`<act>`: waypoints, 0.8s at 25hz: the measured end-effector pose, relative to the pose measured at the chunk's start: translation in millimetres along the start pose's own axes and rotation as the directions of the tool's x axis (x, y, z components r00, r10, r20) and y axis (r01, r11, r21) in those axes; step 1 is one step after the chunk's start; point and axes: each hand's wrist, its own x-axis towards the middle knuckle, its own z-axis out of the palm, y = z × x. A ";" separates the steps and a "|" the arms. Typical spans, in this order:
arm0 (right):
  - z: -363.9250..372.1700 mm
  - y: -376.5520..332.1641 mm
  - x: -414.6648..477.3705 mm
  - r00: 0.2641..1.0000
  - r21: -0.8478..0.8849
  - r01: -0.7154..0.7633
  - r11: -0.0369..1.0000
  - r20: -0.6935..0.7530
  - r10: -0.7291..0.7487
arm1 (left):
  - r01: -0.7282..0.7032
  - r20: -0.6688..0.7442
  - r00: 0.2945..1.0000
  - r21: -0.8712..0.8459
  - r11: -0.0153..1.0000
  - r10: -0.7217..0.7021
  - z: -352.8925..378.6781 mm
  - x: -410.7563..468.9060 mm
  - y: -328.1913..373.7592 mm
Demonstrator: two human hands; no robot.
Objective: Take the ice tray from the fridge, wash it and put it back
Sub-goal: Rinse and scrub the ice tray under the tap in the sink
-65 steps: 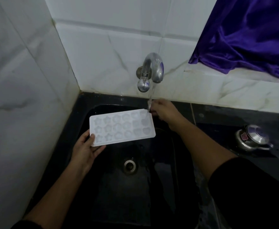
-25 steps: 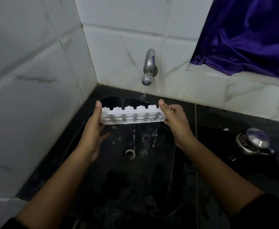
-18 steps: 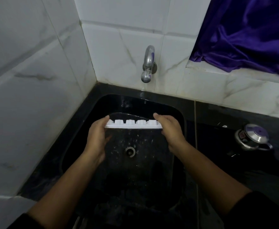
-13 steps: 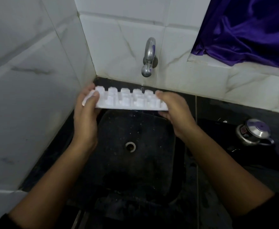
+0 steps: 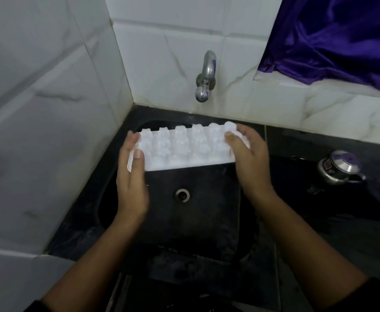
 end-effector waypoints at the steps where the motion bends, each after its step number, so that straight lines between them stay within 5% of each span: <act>1: 1.5 14.0 -7.3 1.000 -0.041 0.003 0.999 -0.007 -0.003 | 0.039 0.007 0.999 0.058 0.998 -0.039 -2.6 -6.0 -8.5; 4: 10.2 41.4 -28.8 0.903 -0.242 -0.370 0.897 0.132 0.409 | 0.495 0.089 0.855 0.160 0.854 -0.512 -11.9 -20.1 -15.7; 5: 8.5 39.8 -29.5 0.887 -0.232 -0.402 0.886 0.142 0.440 | 0.545 0.104 0.817 0.182 0.818 -0.567 -13.7 -17.2 -17.5; 8: 1.0 22.8 -36.7 0.980 -0.064 -0.199 0.978 -0.018 0.198 | 0.250 0.029 0.967 0.070 0.966 -0.253 -16.5 -21.5 -9.7; 10: -0.1 24.5 -55.7 0.992 -0.084 -0.042 0.996 -0.118 0.032 | 0.047 0.028 0.998 0.153 0.987 -0.052 -22.8 -36.1 -18.8; 14: 1.8 43.6 -69.2 0.898 -0.238 -0.408 0.881 0.071 0.435 | 0.366 0.159 0.889 0.316 0.875 -0.429 -37.4 -40.9 -30.1; 16: -6.0 29.4 -73.2 0.970 -0.147 -0.242 0.959 -0.028 0.240 | 0.118 0.110 0.982 0.294 0.949 -0.156 -39.7 -39.5 -19.2; 18: -5.9 19.9 -84.1 0.987 -0.084 -0.009 0.996 -0.163 -0.005 | -0.166 0.112 0.984 0.244 0.955 0.142 -39.5 -41.7 -10.0; 19: -1.7 23.6 -91.4 0.982 -0.112 0.014 0.994 -0.187 -0.035 | -0.174 0.131 0.981 0.276 0.945 0.142 -40.5 -44.8 -13.8; 20: 1.9 26.9 -100.4 0.987 -0.151 -0.093 0.984 -0.144 0.071 | -0.040 0.137 0.991 0.321 0.946 -0.004 -39.9 -47.8 -15.5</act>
